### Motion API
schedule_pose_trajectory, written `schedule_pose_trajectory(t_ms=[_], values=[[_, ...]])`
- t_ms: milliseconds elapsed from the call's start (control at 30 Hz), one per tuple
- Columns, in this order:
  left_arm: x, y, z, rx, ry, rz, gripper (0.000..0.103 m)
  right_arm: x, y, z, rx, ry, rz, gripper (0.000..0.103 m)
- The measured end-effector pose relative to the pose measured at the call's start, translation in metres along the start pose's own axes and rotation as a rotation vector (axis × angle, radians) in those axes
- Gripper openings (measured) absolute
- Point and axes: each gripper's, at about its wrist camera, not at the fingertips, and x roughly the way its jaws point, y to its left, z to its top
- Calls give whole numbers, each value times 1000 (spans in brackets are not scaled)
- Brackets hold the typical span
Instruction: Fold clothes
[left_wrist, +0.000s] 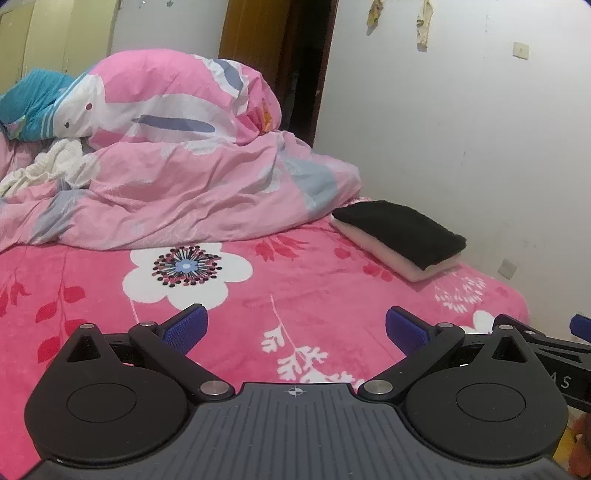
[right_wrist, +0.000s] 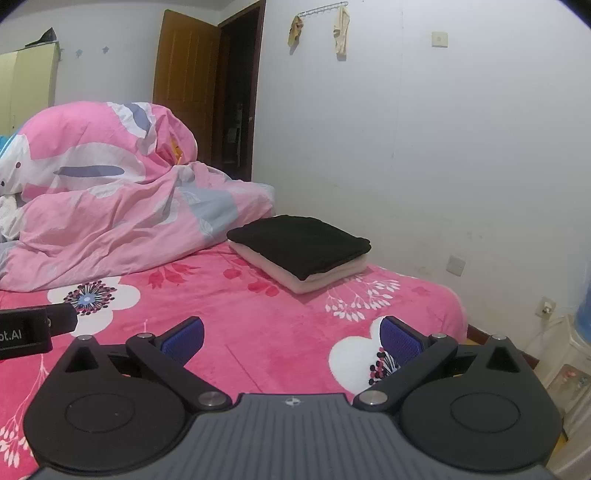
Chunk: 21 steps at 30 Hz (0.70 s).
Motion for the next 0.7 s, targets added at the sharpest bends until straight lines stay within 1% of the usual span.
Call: schedule_pose_trajectory(t_ms=[300,700], values=[[-3,-4,-1,18,-24,-10,103,-3,0,0,-6,-9,-9,103],[-4,-5,-3,22,-19,-17,103,-3,-3,2,-9,-10,-16,103]])
